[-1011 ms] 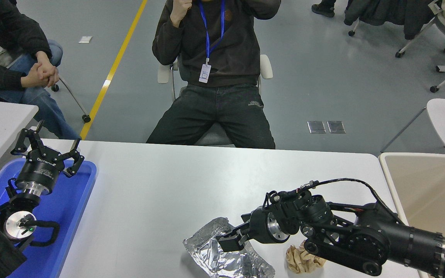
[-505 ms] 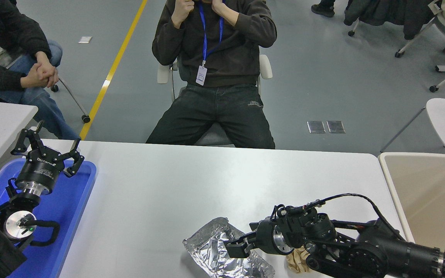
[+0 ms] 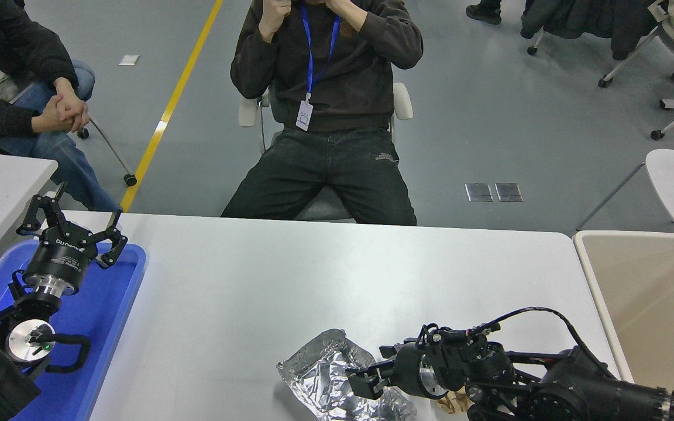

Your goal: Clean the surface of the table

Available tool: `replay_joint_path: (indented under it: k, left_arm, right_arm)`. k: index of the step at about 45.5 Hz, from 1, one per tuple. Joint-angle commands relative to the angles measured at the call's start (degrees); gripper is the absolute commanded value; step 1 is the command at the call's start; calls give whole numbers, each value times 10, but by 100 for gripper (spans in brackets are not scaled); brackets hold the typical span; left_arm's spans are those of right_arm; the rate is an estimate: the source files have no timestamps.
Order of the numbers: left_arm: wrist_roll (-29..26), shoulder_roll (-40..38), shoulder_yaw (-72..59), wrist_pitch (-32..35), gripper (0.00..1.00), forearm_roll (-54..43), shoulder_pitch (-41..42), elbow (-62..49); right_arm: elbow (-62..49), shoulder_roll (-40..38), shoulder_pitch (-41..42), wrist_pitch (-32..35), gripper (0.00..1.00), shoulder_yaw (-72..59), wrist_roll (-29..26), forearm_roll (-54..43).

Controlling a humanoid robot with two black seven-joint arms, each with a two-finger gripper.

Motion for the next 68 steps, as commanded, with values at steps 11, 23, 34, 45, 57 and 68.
replay_joint_path:
  k: [11,23,34,45,57,68]
  left_arm:
    - [0,0,0,0,100,1,0,0]
    - [0,0,0,0,100,0,0,0]
    - [0,0,0,0,100,1,0,0]
    - [0,0,0,0,100,0,0,0]
    - [0,0,0,0,100,0,0,0]
    - [0,0,0,0,100,1,0,0]
  right_arm:
    - [-4,-2,8,-20,0,-29,5,10]
    - [3,-19,17,-19,0,-16,5,40]
    - [39,-69,89,-10,0,-28,5,170]
    - [96,-125,126,0,0,-38,5,193]
    - [157,-169,135,8,0,-36,5,197]
    - [211,-220,166,35,0,-30,5,222]
